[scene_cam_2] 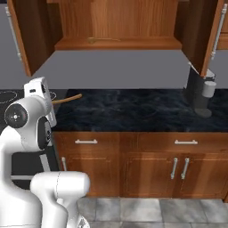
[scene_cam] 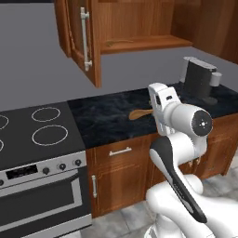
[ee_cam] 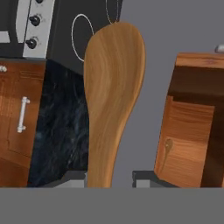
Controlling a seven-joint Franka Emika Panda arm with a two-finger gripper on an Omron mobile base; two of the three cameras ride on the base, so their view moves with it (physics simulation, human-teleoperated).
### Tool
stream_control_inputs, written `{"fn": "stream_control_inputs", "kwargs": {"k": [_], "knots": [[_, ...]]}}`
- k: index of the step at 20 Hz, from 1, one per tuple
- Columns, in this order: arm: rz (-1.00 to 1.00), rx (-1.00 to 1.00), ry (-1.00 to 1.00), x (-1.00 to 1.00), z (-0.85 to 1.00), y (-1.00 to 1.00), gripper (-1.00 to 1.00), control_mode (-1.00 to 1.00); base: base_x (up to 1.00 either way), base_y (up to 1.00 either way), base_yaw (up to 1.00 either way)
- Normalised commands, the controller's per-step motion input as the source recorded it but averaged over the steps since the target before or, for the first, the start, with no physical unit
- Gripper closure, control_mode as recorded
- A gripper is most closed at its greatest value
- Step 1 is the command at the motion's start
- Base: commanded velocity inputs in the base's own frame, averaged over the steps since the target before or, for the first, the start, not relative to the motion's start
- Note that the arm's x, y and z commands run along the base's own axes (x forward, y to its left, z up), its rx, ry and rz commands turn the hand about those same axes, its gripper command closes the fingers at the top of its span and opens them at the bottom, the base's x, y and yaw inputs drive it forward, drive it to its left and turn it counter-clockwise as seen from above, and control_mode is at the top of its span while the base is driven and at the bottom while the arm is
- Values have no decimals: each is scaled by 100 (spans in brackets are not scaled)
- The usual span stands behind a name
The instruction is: Organize the utensils by type. Pick up the wooden spoons from the counter and place them in the open cabinet. Then pick up the metallic utensils from the counter and place them in the open drawer.
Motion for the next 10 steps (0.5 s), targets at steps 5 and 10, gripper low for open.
{"fn": "stream_control_inputs", "kwargs": {"k": [5, 10], "knots": [[0, 0, 0, 0, 0, 0, 100, 100, 69, -44, -1], [0, 0, 0, 0, 0, 0, 100, 100, 69, -57, 0]]}}
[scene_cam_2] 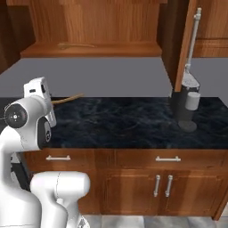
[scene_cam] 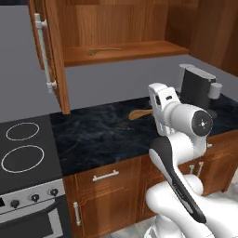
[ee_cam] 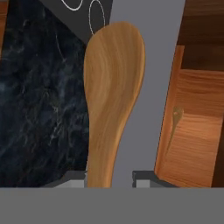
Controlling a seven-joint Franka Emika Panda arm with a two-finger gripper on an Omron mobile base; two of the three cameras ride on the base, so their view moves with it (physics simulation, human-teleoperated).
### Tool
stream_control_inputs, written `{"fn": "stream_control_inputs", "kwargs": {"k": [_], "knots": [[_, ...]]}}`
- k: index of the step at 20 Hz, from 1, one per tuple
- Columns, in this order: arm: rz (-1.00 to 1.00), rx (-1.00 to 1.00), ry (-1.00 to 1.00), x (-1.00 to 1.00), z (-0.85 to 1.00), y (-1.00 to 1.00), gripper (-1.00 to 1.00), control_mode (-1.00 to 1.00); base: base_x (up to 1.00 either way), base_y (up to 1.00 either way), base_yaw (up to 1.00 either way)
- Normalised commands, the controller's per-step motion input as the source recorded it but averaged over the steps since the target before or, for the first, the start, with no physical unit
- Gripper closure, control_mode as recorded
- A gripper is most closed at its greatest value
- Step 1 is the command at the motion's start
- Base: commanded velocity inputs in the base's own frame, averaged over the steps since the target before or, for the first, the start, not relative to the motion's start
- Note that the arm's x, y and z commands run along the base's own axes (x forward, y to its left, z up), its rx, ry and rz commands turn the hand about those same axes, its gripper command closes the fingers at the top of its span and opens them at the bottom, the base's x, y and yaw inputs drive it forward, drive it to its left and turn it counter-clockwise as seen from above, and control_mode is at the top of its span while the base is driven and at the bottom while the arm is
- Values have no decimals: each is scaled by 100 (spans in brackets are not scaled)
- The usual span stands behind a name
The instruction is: Organize the utensils by type. Pick up the wooden spoons from the counter and place them in the open cabinet. Then pick up the metallic utensils from the counter and place them in the open drawer.
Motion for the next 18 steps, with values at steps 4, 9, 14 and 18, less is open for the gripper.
{"fn": "stream_control_inputs", "kwargs": {"k": [4, 9, 14, 18], "knots": [[0, 0, 0, 0, 0, 0, 100, 100, 63, -57, 0], [0, 0, 0, 0, 0, 0, 100, 100, 58, -40, 0], [0, 0, 0, 0, 0, 0, 100, 100, 60, -21, 0], [0, 0, 0, 0, 0, 0, 100, 100, 61, -14, 0]]}}
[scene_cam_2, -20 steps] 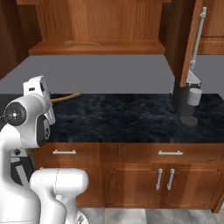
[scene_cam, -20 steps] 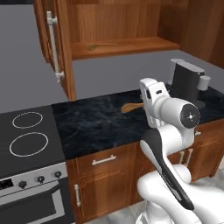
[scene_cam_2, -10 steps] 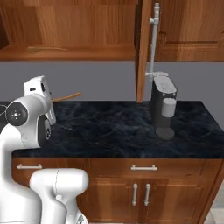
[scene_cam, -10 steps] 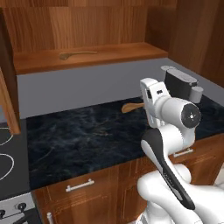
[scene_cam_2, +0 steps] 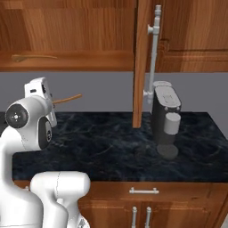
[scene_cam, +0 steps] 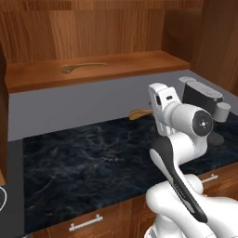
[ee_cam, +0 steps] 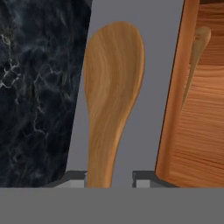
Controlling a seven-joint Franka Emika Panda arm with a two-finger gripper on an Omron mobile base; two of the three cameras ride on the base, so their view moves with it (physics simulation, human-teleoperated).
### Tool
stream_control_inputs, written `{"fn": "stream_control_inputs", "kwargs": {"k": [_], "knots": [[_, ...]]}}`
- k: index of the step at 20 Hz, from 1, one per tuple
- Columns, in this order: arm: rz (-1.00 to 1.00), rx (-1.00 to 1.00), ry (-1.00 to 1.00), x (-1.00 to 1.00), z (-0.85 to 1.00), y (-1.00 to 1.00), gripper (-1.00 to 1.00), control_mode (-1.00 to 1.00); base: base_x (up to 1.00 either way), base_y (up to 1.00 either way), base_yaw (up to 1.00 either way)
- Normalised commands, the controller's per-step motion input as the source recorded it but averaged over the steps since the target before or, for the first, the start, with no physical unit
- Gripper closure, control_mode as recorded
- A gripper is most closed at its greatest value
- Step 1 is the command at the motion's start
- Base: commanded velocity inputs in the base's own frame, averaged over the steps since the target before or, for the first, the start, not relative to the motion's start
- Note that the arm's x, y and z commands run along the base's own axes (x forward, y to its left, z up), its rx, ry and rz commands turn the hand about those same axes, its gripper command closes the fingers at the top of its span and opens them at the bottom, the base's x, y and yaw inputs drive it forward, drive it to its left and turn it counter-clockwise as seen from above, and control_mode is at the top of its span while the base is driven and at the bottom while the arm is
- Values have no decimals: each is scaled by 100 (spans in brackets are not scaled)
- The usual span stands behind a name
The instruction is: Organize the utensils by type. Pick up the wooden spoons from the counter and place them in the open cabinet. Then pick up the metallic utensils from the counter and place them in the open drawer.
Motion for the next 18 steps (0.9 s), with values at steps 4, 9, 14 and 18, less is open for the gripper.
{"fn": "stream_control_inputs", "kwargs": {"k": [4, 9, 14, 18], "knots": [[0, 0, 0, 0, 0, 0, 100, 100, 48, -7, 0], [0, 0, 0, 0, 0, 0, 100, 100, 36, -5, 0], [0, 0, 0, 0, 0, 0, 100, 100, 25, -1, 0], [0, 0, 0, 0, 0, 0, 100, 100, 1, -1, 0]]}}
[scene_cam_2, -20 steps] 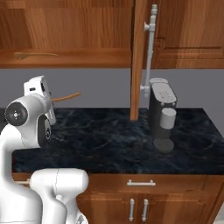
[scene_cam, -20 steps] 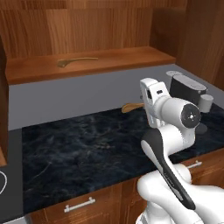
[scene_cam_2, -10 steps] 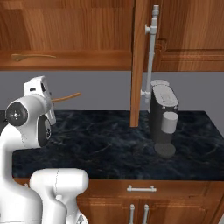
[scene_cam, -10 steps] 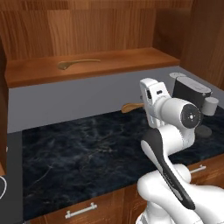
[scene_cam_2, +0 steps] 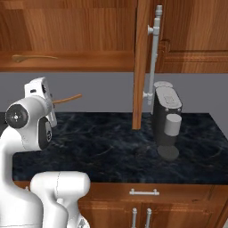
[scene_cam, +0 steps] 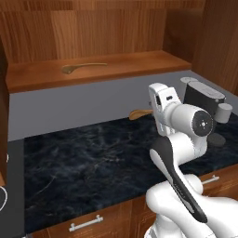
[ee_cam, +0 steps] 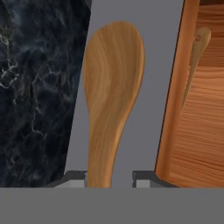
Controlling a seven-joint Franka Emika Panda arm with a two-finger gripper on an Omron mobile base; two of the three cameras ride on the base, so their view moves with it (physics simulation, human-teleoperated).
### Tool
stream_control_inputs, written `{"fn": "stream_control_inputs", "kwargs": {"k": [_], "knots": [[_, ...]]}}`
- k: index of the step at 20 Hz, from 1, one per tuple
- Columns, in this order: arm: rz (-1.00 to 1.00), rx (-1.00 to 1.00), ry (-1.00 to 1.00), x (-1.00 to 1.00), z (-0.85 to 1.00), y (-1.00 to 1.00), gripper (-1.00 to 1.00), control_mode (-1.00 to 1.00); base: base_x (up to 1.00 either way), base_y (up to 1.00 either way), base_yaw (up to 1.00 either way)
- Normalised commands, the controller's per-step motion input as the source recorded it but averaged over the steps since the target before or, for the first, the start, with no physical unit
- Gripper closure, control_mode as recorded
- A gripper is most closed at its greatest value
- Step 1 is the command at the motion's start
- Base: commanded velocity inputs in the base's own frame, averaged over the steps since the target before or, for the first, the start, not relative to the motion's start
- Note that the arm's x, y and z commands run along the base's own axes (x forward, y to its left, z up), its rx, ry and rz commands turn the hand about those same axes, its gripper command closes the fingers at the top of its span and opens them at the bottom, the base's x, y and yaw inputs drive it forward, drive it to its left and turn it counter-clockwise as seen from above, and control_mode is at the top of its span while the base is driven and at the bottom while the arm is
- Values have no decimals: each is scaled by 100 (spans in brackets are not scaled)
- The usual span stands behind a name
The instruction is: Organize the utensils by type. Pick up the wooden spoons from the counter and place them in the open cabinet. Then pick up the metallic utensils from the counter and place them in the open drawer.
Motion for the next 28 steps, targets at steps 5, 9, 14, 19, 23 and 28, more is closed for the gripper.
{"fn": "stream_control_inputs", "kwargs": {"k": [5, 9, 14, 19, 23, 28], "knots": [[0, 0, 0, 0, 0, 0, 100, 100, 0, 0, 0], [0, 0, 9, 1, 11, 0, 100, -100, 0, 0, 0], [-1, 0, 32, 4, 45, 0, 100, -100, 0, 0, 0], [0, 0, 25, 14, 52, -1, 100, -100, 0, 0, 0], [0, -6, 1, 24, 32, 0, 100, -100, 0, 0, 0], [0, -7, -5, 25, 28, 0, 100, -100, 0, 0, 0]]}}
